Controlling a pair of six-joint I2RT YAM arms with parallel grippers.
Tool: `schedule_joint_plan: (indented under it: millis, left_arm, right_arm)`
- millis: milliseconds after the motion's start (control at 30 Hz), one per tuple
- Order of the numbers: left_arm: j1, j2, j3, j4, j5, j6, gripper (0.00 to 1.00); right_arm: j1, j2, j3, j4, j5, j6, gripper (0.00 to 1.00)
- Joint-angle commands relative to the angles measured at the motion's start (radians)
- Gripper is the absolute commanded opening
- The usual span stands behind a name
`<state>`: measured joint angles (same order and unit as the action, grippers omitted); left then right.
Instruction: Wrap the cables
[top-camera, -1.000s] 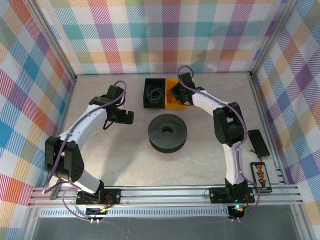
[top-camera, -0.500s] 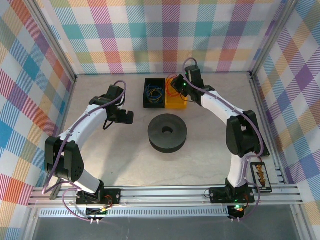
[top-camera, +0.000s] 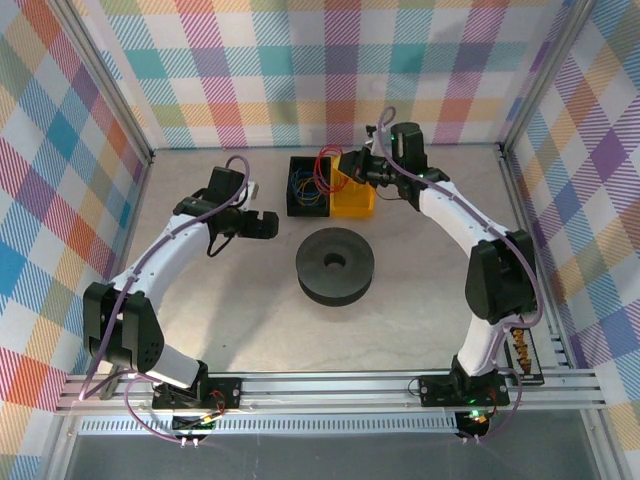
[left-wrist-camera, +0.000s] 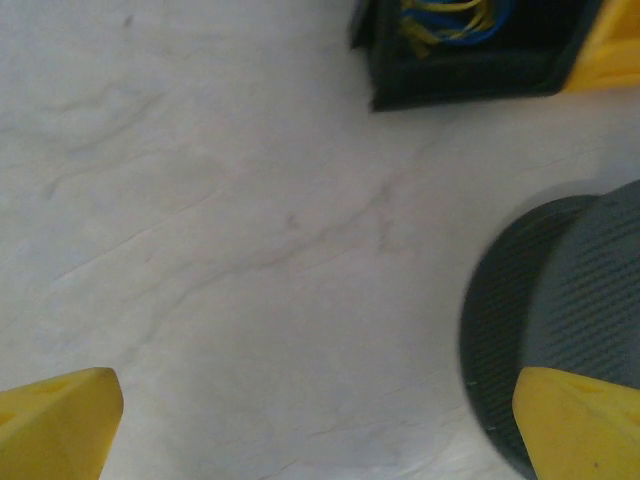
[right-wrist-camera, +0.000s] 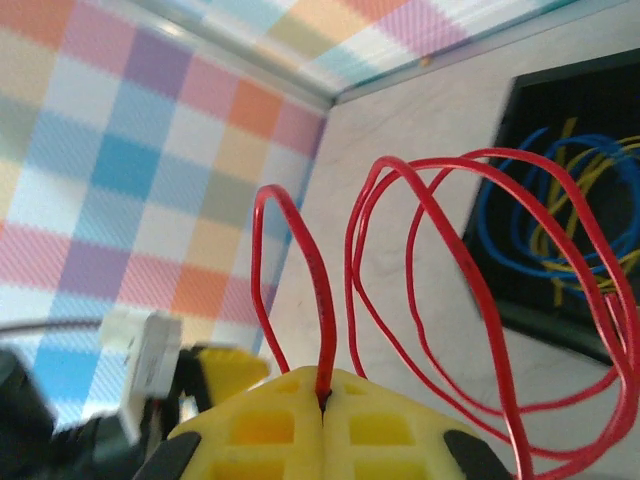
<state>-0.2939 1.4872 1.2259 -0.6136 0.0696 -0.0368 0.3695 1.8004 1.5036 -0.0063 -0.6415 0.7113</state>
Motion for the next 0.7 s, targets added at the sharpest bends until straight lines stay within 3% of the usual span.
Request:
schedule_joint_plan:
  millis: [0, 133, 467, 667]
  left_arm:
    - [-0.002, -0.021, -0.026, 0.130, 0.157, -0.010, 1.00]
    - [0.023, -0.047, -0.094, 0.280, 0.305, -0.056, 1.00]
    - [0.049, -0.124, -0.341, 0.961, 0.706, -0.320, 0.98]
    - [0.048, -0.111, -0.380, 1.109, 0.750, -0.394, 0.88]
  right_arm:
    - [0.000, -0.087, -0.025, -0.012, -0.216, -0.132, 0.00]
    - [-0.001, -0.148, -0.076, -0.011, -0.285, -0.168, 0.00]
    - [0.000, -0.205, -0.153, 0.103, -0.338, -0.086, 0.00]
    - [0.005, -0.197, -0.172, 0.204, -0.364, -0.005, 0.00]
